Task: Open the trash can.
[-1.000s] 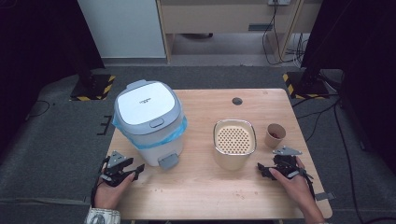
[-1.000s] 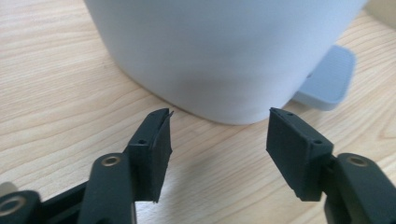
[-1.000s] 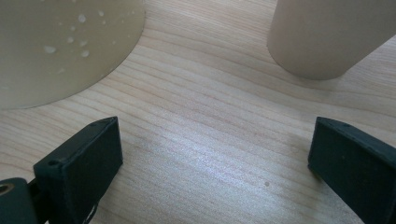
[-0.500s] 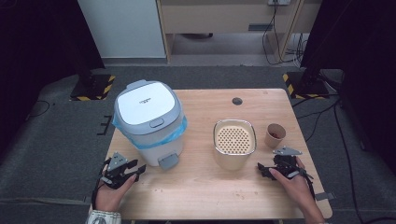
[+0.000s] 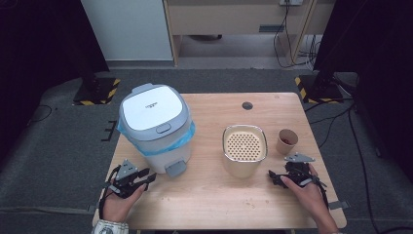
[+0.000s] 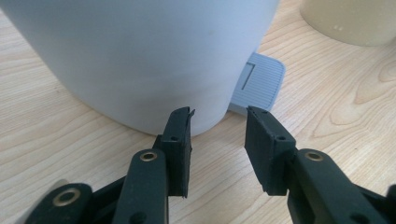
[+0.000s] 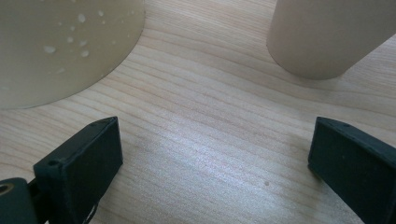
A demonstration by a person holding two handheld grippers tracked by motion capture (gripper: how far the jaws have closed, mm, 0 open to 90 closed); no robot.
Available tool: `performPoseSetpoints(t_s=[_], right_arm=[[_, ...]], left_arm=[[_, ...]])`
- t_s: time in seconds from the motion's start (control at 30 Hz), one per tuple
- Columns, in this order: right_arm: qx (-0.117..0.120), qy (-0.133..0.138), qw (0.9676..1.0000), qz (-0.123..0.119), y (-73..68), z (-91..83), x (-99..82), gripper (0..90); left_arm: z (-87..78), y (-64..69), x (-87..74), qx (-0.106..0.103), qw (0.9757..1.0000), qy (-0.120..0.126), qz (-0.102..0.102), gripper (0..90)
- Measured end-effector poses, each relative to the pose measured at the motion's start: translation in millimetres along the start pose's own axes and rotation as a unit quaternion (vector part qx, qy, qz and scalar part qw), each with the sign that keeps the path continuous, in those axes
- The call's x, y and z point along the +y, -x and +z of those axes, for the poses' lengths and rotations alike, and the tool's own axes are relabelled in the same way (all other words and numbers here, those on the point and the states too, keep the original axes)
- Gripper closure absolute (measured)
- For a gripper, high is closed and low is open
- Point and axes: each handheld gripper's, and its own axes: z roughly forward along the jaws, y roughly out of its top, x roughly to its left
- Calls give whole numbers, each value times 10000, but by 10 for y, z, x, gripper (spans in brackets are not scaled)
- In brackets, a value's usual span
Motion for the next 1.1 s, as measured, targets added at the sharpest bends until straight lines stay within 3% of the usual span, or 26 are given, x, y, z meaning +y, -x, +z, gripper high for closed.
performPoseSetpoints(t_s=[0.63, 1.1], right_arm=[[1, 0, 10000, 0, 0, 0, 0, 33], [1, 0, 10000, 0, 0, 0, 0, 33]], left_arm=[[122, 136, 54, -228, 9994, -33, 246, 649], [418, 310, 193, -210, 9961, -210, 831, 828]])
